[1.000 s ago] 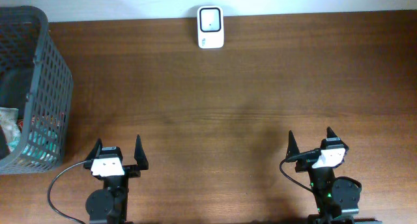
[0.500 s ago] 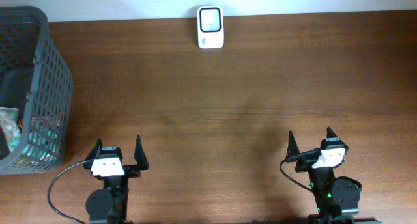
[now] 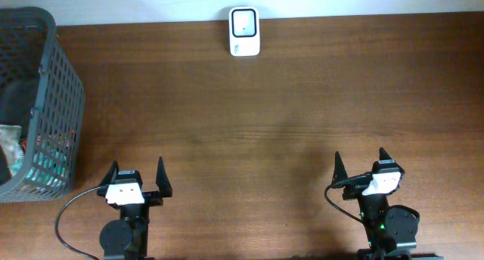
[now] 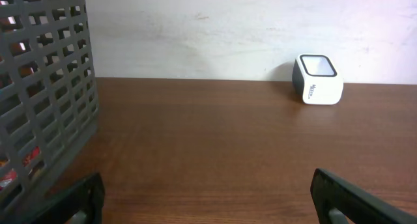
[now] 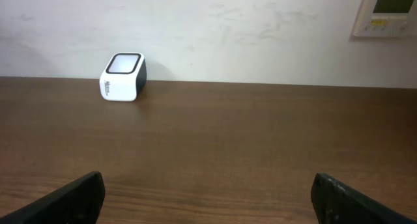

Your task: Scan the item barcode

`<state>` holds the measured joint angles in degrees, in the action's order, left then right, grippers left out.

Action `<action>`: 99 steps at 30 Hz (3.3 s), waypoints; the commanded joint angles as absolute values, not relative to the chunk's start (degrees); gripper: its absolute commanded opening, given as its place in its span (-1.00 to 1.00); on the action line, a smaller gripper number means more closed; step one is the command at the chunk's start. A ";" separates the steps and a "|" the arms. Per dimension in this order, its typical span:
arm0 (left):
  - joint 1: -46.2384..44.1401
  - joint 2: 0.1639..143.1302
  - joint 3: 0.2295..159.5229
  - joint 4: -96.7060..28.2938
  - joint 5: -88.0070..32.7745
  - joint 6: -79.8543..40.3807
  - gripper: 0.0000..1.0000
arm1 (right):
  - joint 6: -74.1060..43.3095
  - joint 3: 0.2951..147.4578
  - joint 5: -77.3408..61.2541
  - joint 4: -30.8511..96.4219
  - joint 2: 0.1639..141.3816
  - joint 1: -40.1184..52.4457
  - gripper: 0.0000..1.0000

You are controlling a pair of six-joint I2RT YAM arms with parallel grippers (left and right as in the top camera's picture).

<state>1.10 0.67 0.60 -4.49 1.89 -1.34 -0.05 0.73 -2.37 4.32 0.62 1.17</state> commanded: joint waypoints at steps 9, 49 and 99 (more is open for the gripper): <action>1.30 0.30 0.54 -4.84 1.10 -1.93 0.98 | -0.25 0.32 -1.45 4.54 0.19 1.13 0.97; 1.30 32.95 50.48 -9.04 -21.69 13.61 0.98 | -0.25 0.32 -1.45 4.54 0.19 1.13 0.97; 1.30 74.26 101.27 -50.68 -28.67 9.72 0.98 | -0.25 0.32 -1.45 4.54 0.19 1.13 0.97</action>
